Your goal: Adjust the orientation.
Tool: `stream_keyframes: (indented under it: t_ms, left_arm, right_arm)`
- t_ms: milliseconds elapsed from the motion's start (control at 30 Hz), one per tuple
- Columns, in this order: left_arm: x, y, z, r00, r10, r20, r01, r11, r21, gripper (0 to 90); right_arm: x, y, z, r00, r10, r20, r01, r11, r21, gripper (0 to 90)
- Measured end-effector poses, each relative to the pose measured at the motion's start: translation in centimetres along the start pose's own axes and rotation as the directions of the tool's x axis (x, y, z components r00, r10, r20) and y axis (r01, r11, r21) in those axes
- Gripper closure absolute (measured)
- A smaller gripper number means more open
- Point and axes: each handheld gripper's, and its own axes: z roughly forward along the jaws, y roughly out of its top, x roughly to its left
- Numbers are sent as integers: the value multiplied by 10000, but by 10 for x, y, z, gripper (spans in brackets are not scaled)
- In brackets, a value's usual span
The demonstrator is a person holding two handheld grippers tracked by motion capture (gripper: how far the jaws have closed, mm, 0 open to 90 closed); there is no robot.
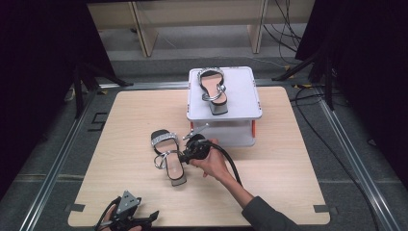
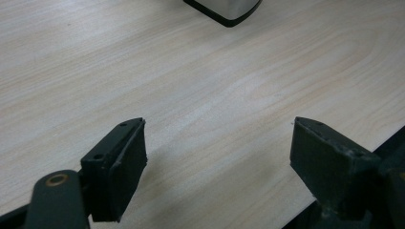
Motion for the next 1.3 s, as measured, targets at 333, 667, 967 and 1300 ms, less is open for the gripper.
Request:
stream_keyframes:
  t_ms: [333,667,967,1300]
  left_arm:
    - [-2,-1,-2,9999,-126,-2,126,9999,-95,200]
    - [0,-1,-1,10000,51,-62,-52,9999,-112,201]
    - [-1,-1,0,9999,123,-81,-124,9999,-94,202]
    - [0,0,0,9995,283,-135,-285,9995,-131,202]
  right_arm:
    - [6,2,-6,9977,-660,-140,660,9978,-32,824]
    - [-2,-24,-49,9931,-917,-736,934,9954,206,825]
    - [-37,-49,-85,9965,-569,-607,626,9934,960,827]
    - [-43,-45,-107,9995,-320,-26,320,9891,1440,661]
